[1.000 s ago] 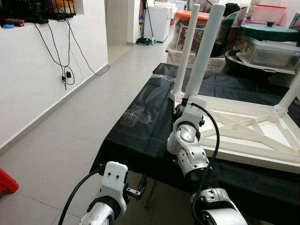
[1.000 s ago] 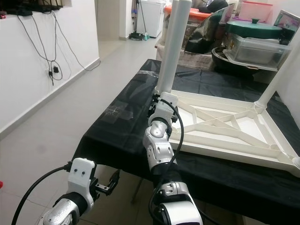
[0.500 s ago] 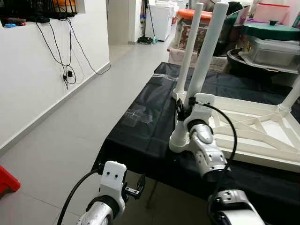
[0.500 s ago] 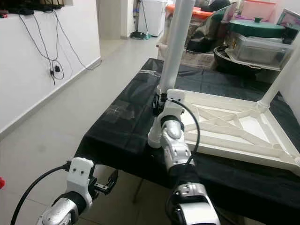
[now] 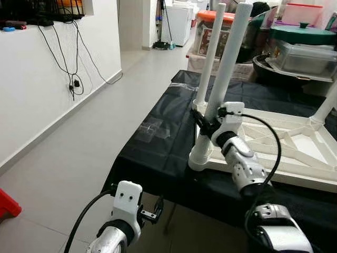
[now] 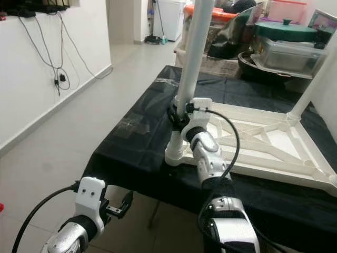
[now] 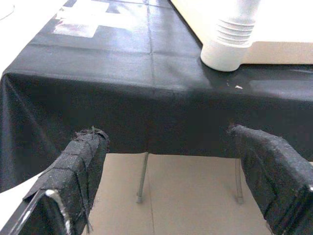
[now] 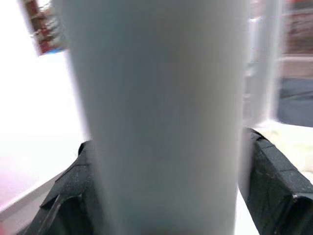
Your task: Building children table
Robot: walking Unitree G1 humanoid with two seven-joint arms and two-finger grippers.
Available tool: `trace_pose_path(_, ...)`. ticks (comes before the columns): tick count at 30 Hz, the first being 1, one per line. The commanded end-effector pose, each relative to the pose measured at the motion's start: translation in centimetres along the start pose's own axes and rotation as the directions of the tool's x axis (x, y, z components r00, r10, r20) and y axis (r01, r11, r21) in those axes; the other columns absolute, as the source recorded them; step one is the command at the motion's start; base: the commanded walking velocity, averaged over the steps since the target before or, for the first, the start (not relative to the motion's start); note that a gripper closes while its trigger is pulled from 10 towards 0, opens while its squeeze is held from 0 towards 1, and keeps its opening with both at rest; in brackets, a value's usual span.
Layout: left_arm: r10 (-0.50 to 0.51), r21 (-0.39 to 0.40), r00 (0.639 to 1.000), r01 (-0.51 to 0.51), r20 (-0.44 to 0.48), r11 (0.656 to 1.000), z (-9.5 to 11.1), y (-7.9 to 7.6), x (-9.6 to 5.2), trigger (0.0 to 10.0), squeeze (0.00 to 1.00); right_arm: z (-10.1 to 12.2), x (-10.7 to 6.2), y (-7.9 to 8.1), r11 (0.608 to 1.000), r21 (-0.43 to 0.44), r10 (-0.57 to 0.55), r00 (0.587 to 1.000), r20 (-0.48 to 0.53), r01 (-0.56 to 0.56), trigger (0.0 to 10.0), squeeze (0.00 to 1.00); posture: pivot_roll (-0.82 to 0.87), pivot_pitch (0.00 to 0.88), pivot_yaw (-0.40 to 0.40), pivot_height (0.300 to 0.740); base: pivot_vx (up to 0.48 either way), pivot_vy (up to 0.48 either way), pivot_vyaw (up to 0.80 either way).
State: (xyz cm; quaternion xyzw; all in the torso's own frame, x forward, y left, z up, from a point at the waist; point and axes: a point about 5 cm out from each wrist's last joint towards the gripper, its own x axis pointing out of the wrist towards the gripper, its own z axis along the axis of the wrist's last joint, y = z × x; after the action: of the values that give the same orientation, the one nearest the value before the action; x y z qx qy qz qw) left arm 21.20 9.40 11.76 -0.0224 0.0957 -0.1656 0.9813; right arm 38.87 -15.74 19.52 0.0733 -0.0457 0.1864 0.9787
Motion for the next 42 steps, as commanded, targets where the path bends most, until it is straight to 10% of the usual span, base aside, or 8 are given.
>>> trace_pose_path(1,-0.001,0.001,1.000,0.001,-0.012,1.000,-0.3,-0.1,0.1,10.0,0.00,0.2,0.2,-0.2,0.997,0.002,0.081,0.996,-0.026,-0.081,10.0,0.00,0.06,0.000,-0.074,0.740,0.000,0.000,0.00)
trace_pose_path(23,0.004,-0.036,1.000,-0.005,-0.023,0.999,0.2,-1.1,-2.1,10.0,0.00,0.8,1.4,1.2,0.877,0.084,0.480,0.856,-0.193,-0.473,10.0,0.00,0.10,0.105,-0.099,0.740,0.000,0.000,0.00)
trace_pose_path(25,0.006,-0.041,1.000,-0.007,-0.025,0.999,0.3,-1.3,-2.4,10.0,0.00,0.6,1.6,2.0,0.849,0.098,0.528,0.826,-0.197,-0.519,0.0,0.00,0.10,0.123,-0.101,0.740,0.000,0.000,0.00)
trace_pose_path(38,0.012,-0.050,0.999,-0.014,-0.034,0.999,0.3,-1.4,-2.8,10.0,0.00,0.3,1.8,3.0,0.826,0.107,0.564,0.807,-0.174,-0.554,0.0,0.00,0.10,0.132,-0.101,0.740,0.000,0.000,0.00)
trace_pose_path(42,0.011,-0.046,0.999,-0.013,-0.037,0.999,0.2,-1.1,-2.2,10.0,0.00,-0.3,2.5,1.7,0.969,-0.038,0.232,0.956,-0.178,-0.243,0.0,0.00,0.08,0.096,-0.094,0.740,0.000,0.000,0.00)
